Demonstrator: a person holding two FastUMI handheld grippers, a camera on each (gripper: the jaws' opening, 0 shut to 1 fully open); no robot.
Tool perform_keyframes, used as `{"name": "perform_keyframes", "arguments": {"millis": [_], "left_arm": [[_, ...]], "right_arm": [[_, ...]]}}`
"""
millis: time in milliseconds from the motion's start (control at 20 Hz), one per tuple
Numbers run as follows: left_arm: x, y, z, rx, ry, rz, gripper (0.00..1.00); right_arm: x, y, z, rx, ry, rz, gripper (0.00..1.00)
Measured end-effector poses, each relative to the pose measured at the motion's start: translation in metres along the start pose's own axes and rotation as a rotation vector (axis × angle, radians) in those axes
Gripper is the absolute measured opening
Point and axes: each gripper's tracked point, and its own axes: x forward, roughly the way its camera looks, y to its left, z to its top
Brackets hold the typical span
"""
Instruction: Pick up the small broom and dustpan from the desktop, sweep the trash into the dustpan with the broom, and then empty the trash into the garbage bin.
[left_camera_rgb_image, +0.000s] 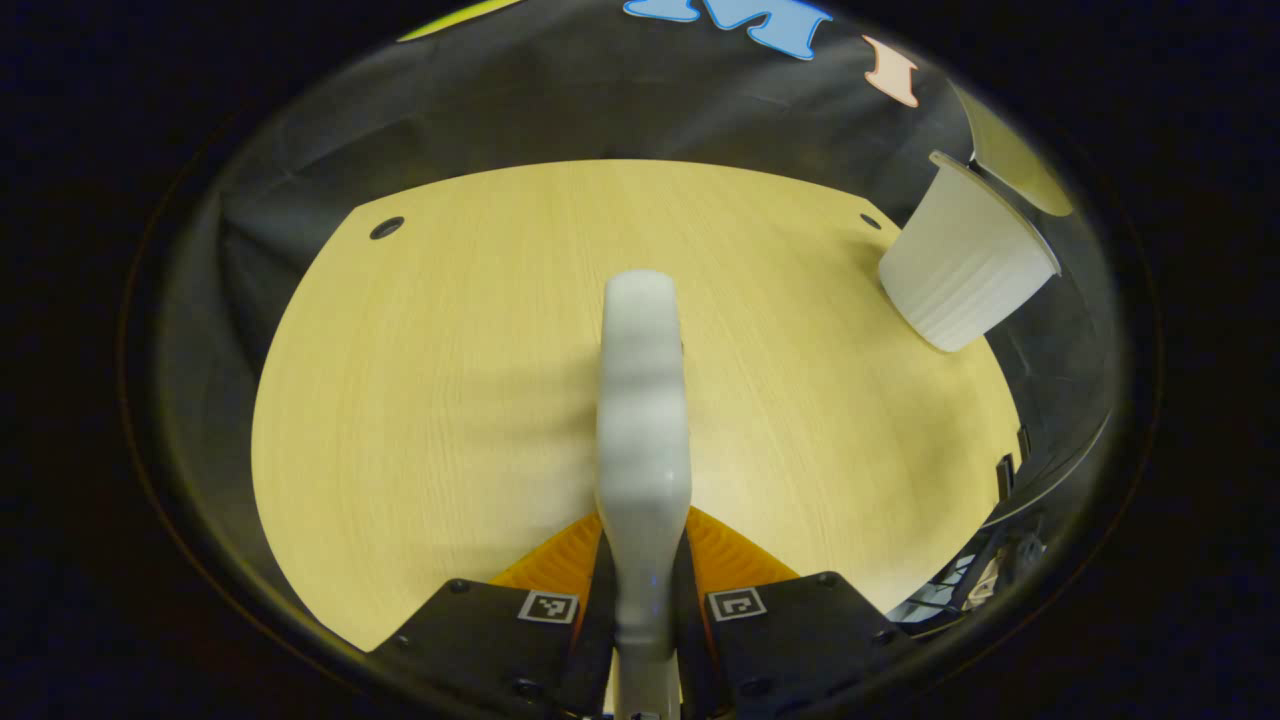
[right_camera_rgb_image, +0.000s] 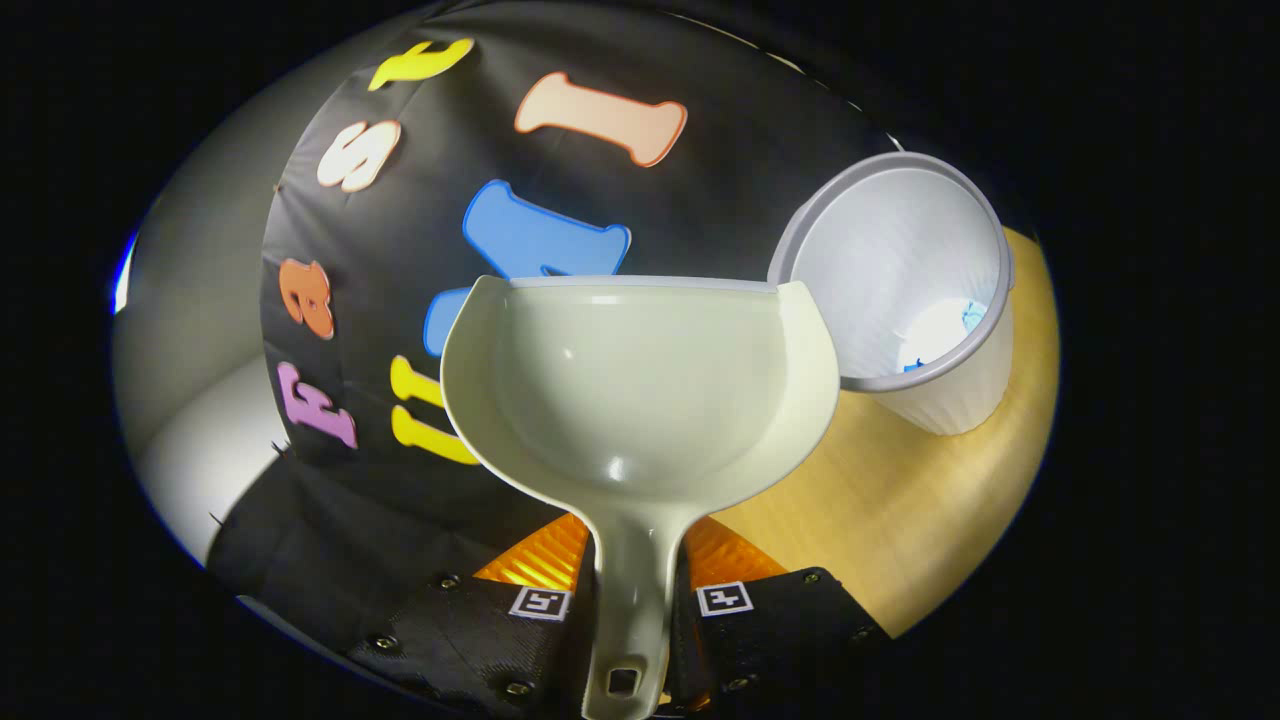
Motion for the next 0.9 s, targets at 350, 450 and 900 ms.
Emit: {"name": "perform_keyframes", "arguments": {"millis": [350,450,900], "left_arm": [[-0.001,0.025,-0.013,-0.013,0.001,0.034,0.31],[0.004,0.03,-0.019,-0.02,0.006,0.044,0.35],[0.01,0.037,-0.014,-0.085,0.026,0.101,0.33]], "right_arm": [[0.006,-0.071,-0.058,-0.452,0.166,-0.297,0.31],[0.007,-0.104,-0.082,-0.542,0.219,-0.393,0.31],[0.022,-0.21,-0.148,-0.753,0.375,-0.592,0.32]]}}
